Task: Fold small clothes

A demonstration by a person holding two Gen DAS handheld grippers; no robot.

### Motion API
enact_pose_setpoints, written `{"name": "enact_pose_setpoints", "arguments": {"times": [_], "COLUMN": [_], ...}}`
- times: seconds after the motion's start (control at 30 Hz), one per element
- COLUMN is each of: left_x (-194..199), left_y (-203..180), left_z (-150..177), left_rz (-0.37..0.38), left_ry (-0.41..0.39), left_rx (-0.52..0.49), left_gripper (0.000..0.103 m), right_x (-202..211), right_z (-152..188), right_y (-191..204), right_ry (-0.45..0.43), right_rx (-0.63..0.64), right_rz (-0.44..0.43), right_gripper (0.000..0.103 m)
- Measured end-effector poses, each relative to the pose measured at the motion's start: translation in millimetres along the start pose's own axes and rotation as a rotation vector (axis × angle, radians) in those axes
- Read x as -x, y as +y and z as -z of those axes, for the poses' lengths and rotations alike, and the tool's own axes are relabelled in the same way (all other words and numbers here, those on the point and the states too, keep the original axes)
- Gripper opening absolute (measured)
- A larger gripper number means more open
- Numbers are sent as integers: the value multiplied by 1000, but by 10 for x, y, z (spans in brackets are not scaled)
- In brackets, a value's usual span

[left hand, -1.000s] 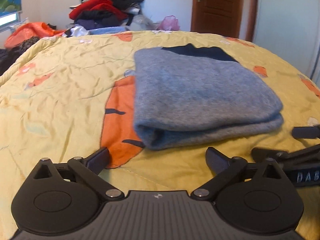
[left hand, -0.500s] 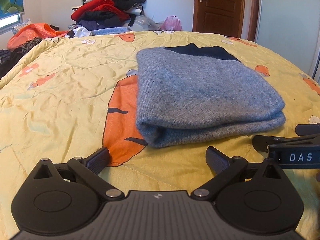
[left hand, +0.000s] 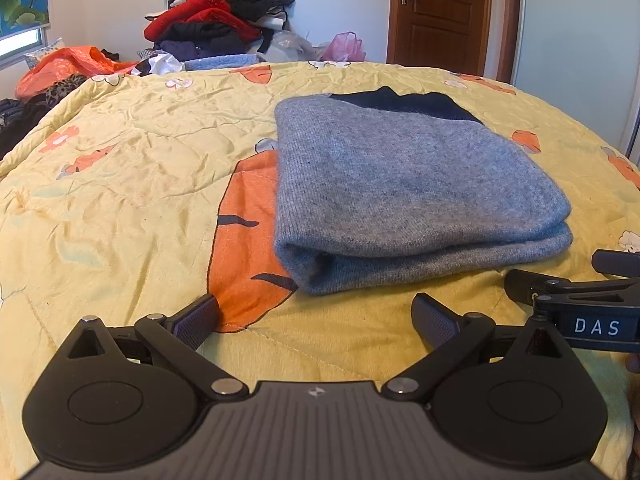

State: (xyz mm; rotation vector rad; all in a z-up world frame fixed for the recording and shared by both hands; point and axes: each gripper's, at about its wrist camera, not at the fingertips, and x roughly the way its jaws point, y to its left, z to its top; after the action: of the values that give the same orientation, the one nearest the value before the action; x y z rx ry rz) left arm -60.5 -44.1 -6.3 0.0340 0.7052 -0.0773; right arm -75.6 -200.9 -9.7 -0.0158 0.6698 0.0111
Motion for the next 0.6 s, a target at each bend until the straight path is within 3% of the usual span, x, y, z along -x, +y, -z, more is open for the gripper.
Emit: {"name": "enact_pose_setpoints", "arguments": {"times": [0.6], "left_x": [-19], "left_y": [-2], "left_z": [-9], "left_rz": [4], "left_ry": [-1], "left_rx": [6], "left_gripper": [103], "right_x": [4], "right_z": [3], "right_y": [2], "right_ry": [-5], "right_rx": [-1], "right_rz": [2], "right_gripper": [103]}}
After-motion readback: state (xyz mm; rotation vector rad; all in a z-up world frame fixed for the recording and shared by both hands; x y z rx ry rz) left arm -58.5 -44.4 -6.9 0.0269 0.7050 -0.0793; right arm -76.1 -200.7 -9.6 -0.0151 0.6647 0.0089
